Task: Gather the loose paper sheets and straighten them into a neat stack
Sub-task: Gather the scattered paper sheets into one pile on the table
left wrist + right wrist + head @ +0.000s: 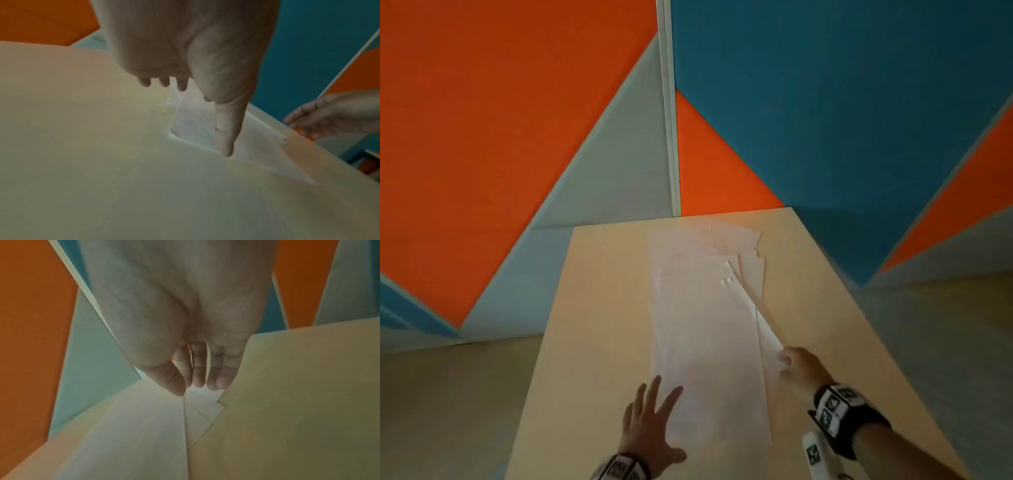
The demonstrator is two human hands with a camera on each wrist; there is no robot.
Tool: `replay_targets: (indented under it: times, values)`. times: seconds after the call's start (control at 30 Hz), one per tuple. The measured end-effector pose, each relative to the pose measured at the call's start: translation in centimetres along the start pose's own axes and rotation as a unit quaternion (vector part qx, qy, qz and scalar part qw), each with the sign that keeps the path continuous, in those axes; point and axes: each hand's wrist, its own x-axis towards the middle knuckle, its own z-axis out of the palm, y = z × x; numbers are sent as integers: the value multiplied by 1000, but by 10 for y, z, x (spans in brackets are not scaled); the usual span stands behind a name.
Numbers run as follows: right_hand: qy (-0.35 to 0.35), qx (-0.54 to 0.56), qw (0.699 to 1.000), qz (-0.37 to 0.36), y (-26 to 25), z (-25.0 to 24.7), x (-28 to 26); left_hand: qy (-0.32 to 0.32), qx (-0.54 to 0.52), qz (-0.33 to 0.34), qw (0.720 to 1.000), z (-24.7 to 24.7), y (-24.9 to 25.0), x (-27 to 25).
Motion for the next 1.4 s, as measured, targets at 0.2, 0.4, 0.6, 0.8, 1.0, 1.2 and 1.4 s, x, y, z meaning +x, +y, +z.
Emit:
replay_targets:
  times: [0.2, 0.4, 0.6, 0.8, 1.0, 1.2, 1.4]
  values:
    - [5, -36, 997, 75, 5, -8, 63, 9, 23, 11, 1000, 9, 7, 45]
    - [14, 7, 997, 82, -2, 1, 87, 84, -23, 8, 996, 15, 3, 75]
    - [-6, 64, 994, 89, -16, 9, 81, 80, -62, -18, 995, -3, 2, 101]
    - [20, 48, 995, 91, -18, -22, 103, 96, -74, -53, 991, -25, -9, 112]
    - [43, 63, 993, 87, -41, -21, 125, 59, -51, -44, 996, -31, -13, 127]
    - [43, 126, 989, 62, -40, -11, 133, 70, -76, -45, 994, -47, -13, 145]
    - [73, 125, 983, 110, -34, -34, 159, 59, -69, -74, 993, -68, -26, 171]
